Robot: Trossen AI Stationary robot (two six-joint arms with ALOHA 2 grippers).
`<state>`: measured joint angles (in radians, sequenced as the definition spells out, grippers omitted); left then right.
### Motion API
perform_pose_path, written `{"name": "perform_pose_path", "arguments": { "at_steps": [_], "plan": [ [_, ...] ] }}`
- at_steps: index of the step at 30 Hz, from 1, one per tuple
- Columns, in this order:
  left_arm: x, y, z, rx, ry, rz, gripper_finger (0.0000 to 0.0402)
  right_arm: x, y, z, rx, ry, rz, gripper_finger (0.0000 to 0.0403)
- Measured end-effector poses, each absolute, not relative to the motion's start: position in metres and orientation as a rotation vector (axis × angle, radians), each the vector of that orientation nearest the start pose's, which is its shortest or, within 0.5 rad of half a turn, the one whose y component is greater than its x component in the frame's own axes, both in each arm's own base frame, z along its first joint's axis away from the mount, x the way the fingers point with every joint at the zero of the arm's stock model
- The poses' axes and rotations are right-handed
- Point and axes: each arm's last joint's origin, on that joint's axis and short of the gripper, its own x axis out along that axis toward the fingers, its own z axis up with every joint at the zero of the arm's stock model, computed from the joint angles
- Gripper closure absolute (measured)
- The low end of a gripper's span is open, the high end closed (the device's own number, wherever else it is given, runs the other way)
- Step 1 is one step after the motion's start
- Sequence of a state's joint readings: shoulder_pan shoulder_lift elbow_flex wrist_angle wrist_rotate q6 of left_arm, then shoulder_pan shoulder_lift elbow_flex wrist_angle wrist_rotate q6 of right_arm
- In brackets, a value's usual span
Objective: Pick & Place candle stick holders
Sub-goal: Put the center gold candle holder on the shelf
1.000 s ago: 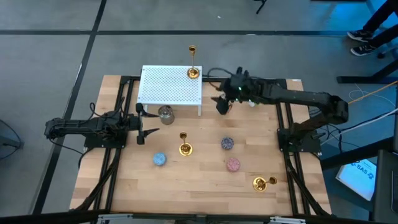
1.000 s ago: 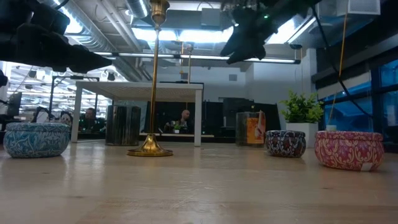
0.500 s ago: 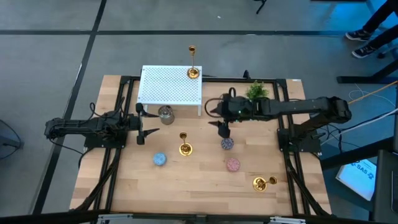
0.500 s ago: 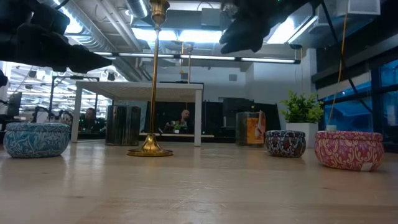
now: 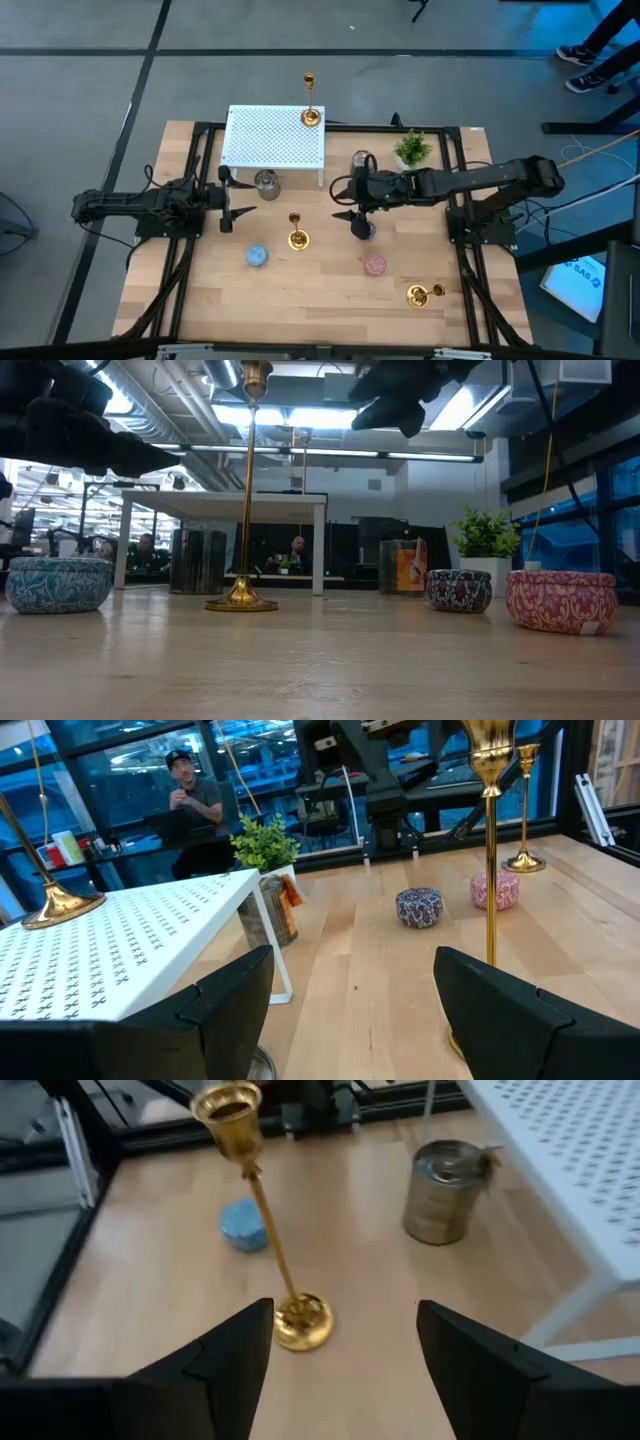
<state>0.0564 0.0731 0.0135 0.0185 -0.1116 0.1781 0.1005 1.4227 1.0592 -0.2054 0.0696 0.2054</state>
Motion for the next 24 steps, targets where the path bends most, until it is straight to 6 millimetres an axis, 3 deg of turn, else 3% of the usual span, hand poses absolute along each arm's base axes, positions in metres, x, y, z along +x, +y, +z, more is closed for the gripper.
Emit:
{"name": "perform_pose_path", "arguments": {
  "at_steps": [11,24],
  "plan": [
    [0.101,0.009,0.164,0.179,0.055,0.164,0.0127,0.349,0.047,0.249,0.12,0.494,0.03,0.0151],
    [0.101,0.009,0.164,0.179,0.056,0.164,0.0127,0.387,0.05,0.209,0.077,0.358,0.052,0.0152]
  ]
}}
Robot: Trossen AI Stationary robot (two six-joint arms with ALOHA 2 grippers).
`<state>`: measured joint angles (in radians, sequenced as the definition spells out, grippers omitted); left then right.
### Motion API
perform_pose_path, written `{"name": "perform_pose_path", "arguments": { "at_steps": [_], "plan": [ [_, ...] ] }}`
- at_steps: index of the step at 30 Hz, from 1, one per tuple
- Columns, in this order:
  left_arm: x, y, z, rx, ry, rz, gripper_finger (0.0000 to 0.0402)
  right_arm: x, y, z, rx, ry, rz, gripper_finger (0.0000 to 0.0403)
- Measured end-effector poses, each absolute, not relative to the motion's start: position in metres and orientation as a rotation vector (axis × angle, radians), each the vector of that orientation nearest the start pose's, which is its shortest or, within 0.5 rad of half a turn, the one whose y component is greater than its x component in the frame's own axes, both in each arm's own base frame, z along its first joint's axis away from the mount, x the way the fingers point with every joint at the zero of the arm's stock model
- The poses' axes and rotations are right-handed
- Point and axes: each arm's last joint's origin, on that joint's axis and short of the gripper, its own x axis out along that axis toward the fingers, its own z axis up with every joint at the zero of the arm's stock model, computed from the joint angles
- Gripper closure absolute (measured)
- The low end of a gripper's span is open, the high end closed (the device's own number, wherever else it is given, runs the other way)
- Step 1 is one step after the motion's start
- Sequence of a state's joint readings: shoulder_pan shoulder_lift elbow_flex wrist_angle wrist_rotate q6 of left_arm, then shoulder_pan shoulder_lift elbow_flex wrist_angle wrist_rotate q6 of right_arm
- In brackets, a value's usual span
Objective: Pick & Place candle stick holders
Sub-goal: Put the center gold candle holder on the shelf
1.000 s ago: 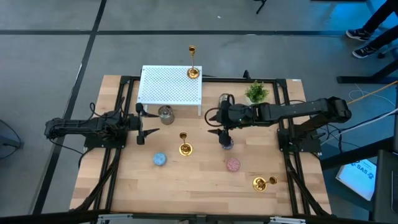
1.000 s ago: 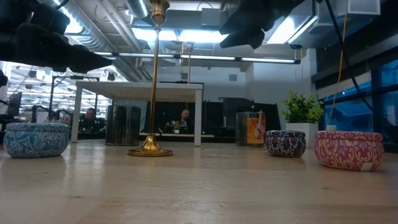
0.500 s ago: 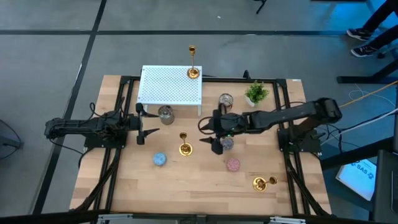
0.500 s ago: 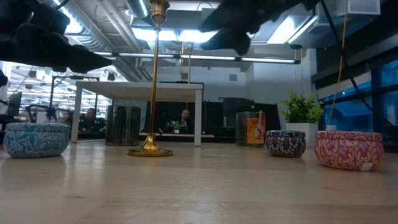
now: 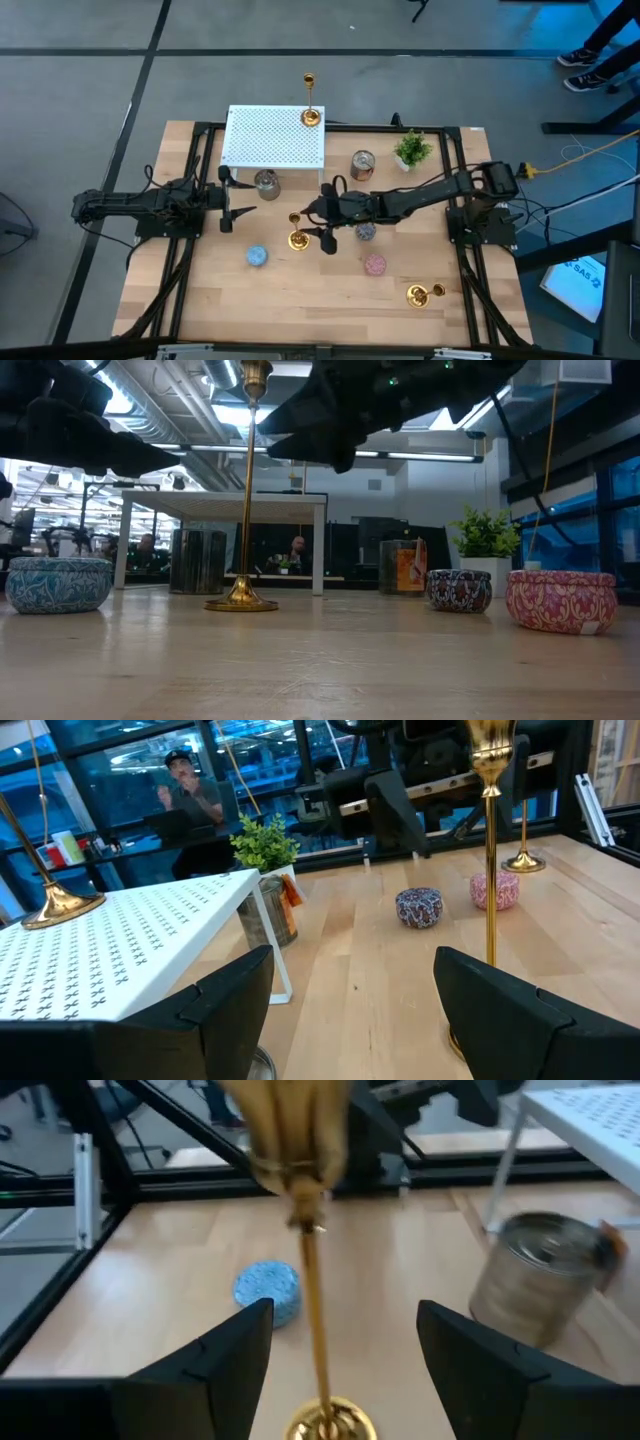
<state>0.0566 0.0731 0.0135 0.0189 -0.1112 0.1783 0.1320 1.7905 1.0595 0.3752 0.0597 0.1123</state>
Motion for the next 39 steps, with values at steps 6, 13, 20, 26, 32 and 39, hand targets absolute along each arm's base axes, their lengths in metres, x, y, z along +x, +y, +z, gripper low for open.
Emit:
{"name": "perform_pose_path", "arguments": {
  "at_steps": [6,13,20,26,32,39],
  "plan": [
    [0.101,0.009,0.164,0.179,0.055,0.164,0.0127,0.389,0.051,0.21,0.078,0.327,0.092,0.0163],
    [0.101,0.009,0.164,0.179,0.055,0.164,0.0127,0.39,0.049,0.213,0.066,0.304,0.09,0.019],
    [0.101,0.009,0.164,0.179,0.055,0.164,0.0127,0.394,0.049,0.213,0.07,0.252,0.093,0.0192],
    [0.101,0.009,0.164,0.179,0.056,0.164,0.0127,0.405,0.051,0.201,0.078,0.263,0.096,0.0192],
    [0.101,0.009,0.164,0.179,0.056,0.163,0.0127,0.409,0.051,0.201,0.077,0.266,0.094,0.0213],
    [0.101,0.009,0.164,0.179,0.055,0.163,0.0127,0.407,0.051,0.202,0.076,0.285,0.09,0.0264]
  ]
}}
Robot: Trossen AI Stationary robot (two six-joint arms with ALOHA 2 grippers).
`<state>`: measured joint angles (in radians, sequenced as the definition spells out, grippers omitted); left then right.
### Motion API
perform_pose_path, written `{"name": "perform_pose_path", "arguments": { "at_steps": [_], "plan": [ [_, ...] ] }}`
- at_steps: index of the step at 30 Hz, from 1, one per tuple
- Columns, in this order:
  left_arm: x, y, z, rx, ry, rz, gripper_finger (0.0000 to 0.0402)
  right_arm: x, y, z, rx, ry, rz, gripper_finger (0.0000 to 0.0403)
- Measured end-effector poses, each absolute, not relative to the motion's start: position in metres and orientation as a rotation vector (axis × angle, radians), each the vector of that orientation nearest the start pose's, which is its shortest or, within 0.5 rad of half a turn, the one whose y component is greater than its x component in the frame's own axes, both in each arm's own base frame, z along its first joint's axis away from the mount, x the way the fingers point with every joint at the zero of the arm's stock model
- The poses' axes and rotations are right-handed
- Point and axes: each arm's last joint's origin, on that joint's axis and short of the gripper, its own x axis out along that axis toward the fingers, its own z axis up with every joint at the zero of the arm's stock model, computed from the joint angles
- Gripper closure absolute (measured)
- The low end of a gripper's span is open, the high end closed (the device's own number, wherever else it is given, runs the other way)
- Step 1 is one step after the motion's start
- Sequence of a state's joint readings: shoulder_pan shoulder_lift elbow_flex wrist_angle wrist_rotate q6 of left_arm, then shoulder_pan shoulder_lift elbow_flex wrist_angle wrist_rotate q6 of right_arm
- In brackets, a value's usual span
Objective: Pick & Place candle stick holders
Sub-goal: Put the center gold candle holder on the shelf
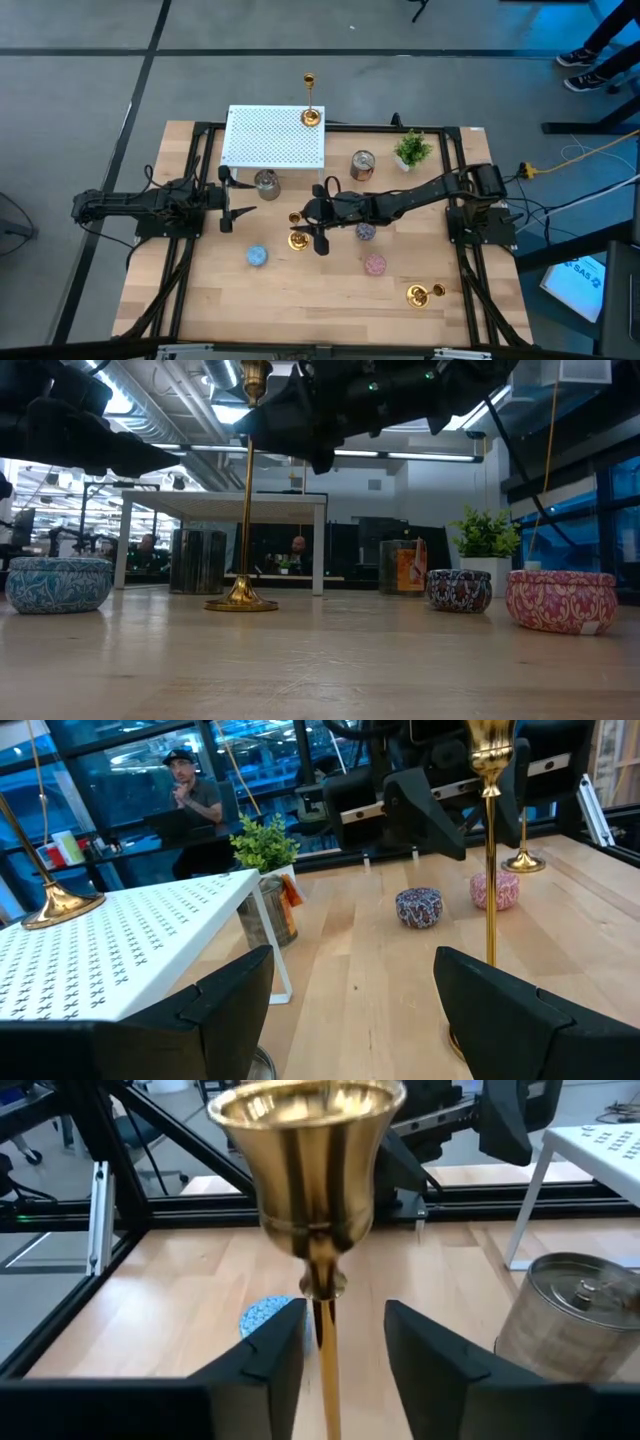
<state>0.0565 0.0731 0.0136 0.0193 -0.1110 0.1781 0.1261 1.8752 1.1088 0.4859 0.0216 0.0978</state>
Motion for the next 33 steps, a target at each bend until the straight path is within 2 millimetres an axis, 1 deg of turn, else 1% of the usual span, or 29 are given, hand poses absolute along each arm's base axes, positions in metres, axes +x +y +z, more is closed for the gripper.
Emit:
{"name": "perform_pose_path", "arguments": {
  "at_steps": [4,13,17,27,29,33],
  "plan": [
    [0.101,0.009,0.164,0.179,0.055,0.164,0.0127,0.406,0.052,0.203,0.08,0.296,0.091,0.0287],
    [0.101,0.009,0.164,0.179,0.054,0.164,0.0127,0.401,0.053,0.213,0.099,0.293,0.093,0.0355],
    [0.101,0.009,0.164,0.179,0.054,0.164,0.0127,0.401,0.053,0.215,0.121,0.286,0.097,0.0373],
    [0.101,0.009,0.164,0.179,0.054,0.164,0.0127,0.402,0.052,0.217,0.125,0.279,0.096,0.0382],
    [0.101,0.009,0.164,0.179,0.054,0.164,0.0127,0.404,0.052,0.222,0.126,0.278,0.093,0.0382],
    [0.101,0.009,0.164,0.179,0.054,0.164,0.0127,0.413,0.049,0.24,0.124,0.317,0.083,0.0383]
  ]
}}
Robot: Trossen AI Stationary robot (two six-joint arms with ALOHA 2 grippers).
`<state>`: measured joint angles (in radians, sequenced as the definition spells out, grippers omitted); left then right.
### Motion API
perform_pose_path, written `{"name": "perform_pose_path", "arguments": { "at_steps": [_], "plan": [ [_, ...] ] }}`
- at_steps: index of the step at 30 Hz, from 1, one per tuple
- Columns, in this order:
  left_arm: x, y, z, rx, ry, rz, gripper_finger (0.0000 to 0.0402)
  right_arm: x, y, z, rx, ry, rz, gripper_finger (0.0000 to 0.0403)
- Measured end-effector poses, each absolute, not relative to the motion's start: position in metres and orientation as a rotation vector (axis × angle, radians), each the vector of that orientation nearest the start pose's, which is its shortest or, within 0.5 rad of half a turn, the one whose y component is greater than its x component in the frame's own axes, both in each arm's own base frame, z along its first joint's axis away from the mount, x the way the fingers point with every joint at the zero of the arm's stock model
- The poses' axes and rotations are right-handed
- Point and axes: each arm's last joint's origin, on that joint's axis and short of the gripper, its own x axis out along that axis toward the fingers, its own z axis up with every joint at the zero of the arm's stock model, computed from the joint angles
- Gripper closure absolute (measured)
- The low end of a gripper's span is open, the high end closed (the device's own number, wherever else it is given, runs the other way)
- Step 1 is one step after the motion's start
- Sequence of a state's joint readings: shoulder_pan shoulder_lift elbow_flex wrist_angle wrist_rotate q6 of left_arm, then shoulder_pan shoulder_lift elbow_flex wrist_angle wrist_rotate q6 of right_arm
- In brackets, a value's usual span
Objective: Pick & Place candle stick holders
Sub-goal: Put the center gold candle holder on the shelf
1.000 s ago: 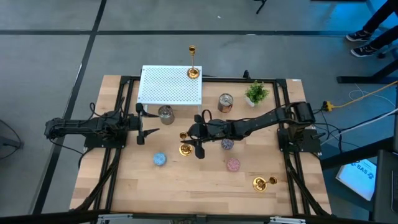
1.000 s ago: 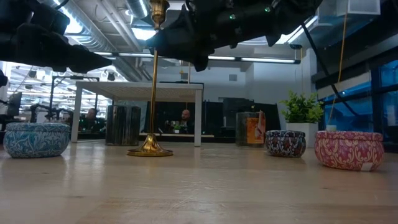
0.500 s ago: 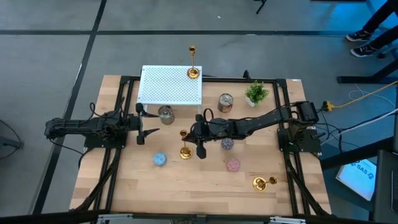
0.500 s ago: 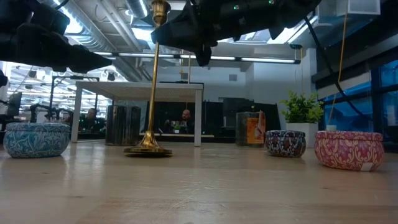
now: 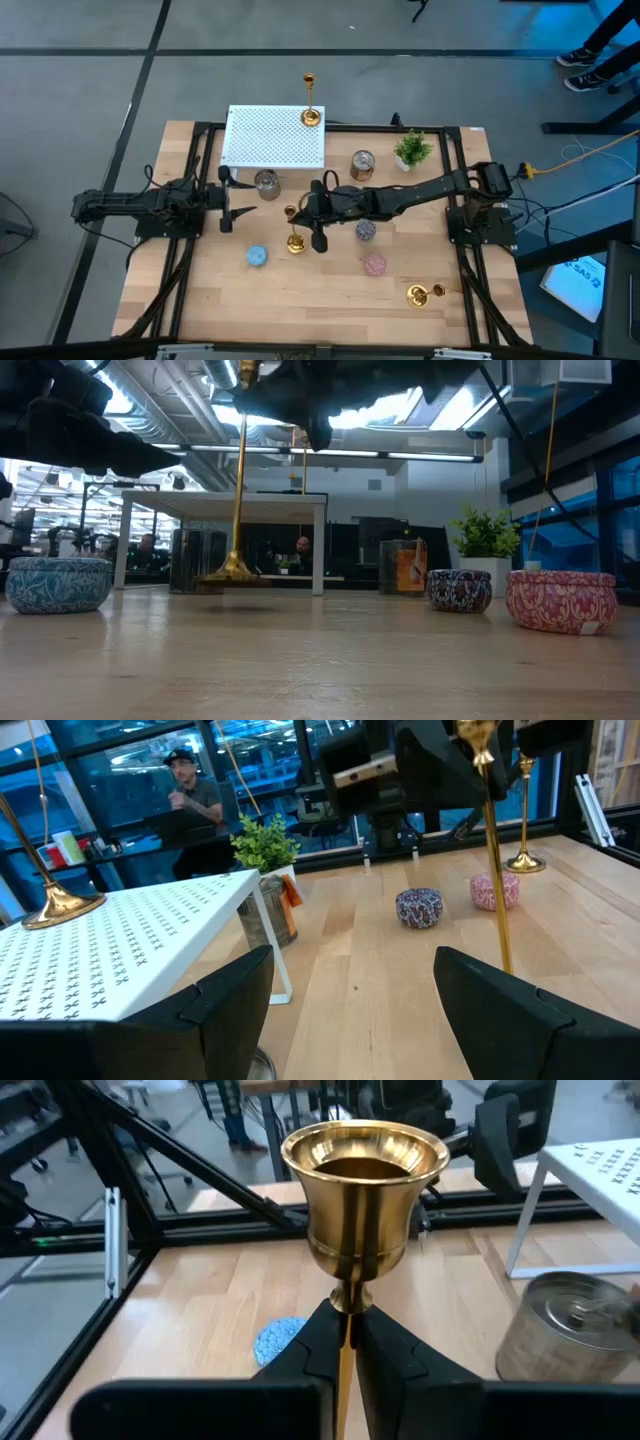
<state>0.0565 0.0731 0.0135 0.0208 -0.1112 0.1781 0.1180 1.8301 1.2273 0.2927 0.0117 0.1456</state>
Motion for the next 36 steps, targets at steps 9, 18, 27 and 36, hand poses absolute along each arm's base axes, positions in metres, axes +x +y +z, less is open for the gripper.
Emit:
{"name": "perform_pose_path", "arguments": {
  "at_steps": [9,18,27,36],
  "plan": [
    [0.101,0.009,0.164,0.179,0.053,0.164,0.0127,0.429,0.028,0.302,0.064,0.343,0.112,0.0384],
    [0.101,0.009,0.164,0.179,0.053,0.164,0.0127,0.431,-0.015,0.355,0.005,0.271,0.119,0.0384],
    [0.101,0.009,0.164,0.179,0.053,0.164,0.0127,0.427,-0.051,0.371,-0.037,0.228,0.101,0.0384],
    [0.101,0.009,0.164,0.179,0.052,0.164,0.0127,0.424,-0.073,0.385,-0.136,0.169,0.097,0.0384]
  ]
}}
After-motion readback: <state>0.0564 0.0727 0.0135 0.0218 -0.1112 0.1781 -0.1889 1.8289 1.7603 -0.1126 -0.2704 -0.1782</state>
